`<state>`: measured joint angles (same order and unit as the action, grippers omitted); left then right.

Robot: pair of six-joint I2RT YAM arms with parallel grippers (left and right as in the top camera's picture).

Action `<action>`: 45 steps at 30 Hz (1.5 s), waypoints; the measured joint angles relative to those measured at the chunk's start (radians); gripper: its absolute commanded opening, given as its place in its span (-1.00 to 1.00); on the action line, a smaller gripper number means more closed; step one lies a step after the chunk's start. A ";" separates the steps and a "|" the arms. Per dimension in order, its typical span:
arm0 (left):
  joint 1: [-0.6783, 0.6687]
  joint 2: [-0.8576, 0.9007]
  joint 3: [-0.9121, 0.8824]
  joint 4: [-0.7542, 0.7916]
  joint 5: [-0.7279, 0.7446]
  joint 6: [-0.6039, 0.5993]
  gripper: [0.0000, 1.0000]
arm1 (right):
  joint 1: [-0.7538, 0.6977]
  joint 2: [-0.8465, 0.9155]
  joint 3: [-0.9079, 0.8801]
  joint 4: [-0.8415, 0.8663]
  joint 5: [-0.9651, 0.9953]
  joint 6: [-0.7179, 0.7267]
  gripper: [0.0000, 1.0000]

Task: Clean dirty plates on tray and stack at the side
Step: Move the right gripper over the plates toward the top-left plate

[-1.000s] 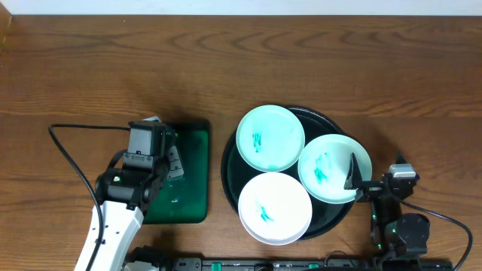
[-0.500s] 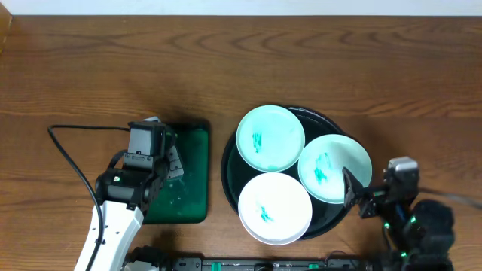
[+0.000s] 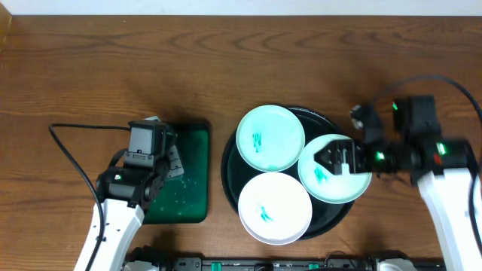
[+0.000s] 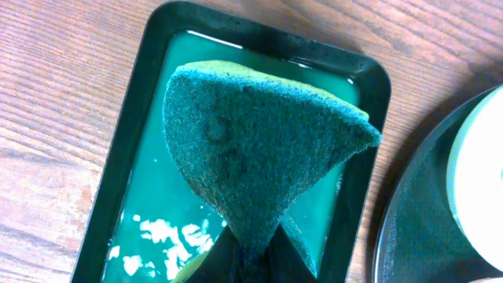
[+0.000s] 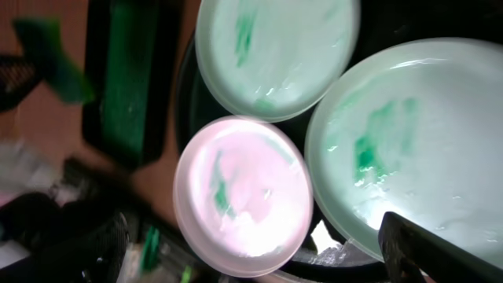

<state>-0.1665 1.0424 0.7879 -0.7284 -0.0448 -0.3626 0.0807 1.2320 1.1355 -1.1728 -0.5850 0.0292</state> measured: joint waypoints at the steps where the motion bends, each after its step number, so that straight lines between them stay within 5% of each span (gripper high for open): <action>1: 0.000 0.005 0.000 0.000 0.000 0.000 -0.86 | 0.012 0.047 0.031 -0.013 -0.010 -0.019 0.99; 11: 0.000 0.016 0.000 0.000 0.000 0.000 -0.85 | 0.042 0.299 0.077 0.075 -0.028 -0.122 0.99; 24: 0.000 0.016 0.000 0.000 0.000 0.000 -0.86 | 0.047 0.323 0.077 0.237 -0.077 -0.122 0.99; 25: 0.000 0.016 0.000 0.000 0.000 0.000 -0.85 | 0.047 0.333 0.078 0.235 -0.084 -0.106 0.95; 28: 0.000 0.016 0.000 0.000 0.000 0.000 -0.85 | 0.047 0.385 0.079 0.248 -0.106 -0.079 0.17; 29: 0.000 0.016 0.000 0.000 0.000 0.000 -0.86 | 0.047 0.405 0.079 0.266 -0.111 -0.068 0.09; 32: 0.000 0.016 0.000 0.000 0.000 0.000 -0.86 | 0.047 0.447 0.079 0.290 -0.116 -0.060 0.50; 35: 0.000 0.016 0.000 0.000 0.000 0.000 -0.86 | 0.047 0.469 0.079 0.303 -0.119 -0.074 0.70; 45: 0.000 0.016 0.000 -0.006 0.000 0.000 -0.86 | 0.047 0.480 0.079 0.359 -0.084 -0.099 0.68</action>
<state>-0.1665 1.0588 0.7879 -0.7341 -0.0448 -0.3626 0.1276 1.7123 1.2140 -0.8135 -0.6693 -0.0700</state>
